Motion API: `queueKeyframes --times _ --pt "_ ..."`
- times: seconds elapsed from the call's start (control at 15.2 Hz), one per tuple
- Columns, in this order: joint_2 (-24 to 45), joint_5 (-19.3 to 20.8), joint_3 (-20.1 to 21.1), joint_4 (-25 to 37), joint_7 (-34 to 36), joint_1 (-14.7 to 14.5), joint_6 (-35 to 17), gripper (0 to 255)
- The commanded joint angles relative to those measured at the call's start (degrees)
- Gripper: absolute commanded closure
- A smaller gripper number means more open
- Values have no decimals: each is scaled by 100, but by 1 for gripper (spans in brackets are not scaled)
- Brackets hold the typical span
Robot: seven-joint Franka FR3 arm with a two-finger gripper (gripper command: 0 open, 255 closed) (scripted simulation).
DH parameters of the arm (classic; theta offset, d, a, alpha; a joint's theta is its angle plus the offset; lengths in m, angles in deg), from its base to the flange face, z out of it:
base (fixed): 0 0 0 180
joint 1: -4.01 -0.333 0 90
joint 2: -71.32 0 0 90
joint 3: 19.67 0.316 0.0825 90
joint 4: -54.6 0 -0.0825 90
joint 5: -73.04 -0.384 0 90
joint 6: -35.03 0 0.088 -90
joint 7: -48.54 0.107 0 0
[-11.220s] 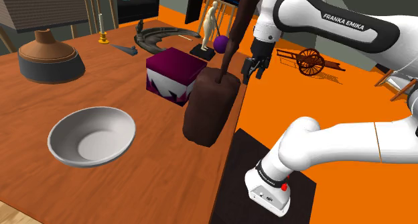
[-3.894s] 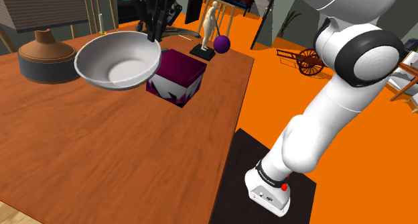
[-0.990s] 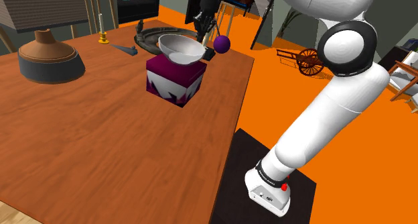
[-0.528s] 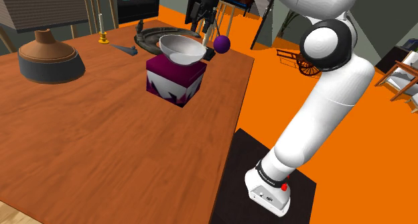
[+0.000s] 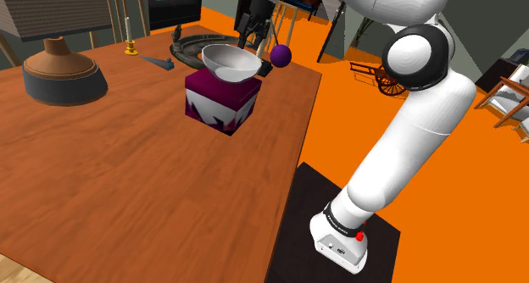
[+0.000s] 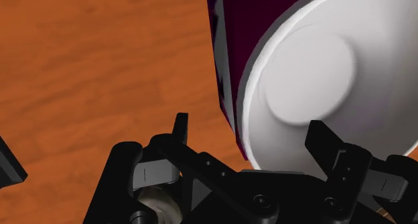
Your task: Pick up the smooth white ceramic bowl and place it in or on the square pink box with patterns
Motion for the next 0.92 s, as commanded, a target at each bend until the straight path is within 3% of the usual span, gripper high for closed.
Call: queueKeyframes --times 0.0,0.33,0.4,0.86 --pt "-12 -1 2 -47 -1 -3 -39 0" --pt "-10 -1 2 -45 -1 -3 -37 0" --pt "-10 -1 2 -45 -1 -3 -37 255" --pt "-10 0 3 -43 1 -4 -37 255"
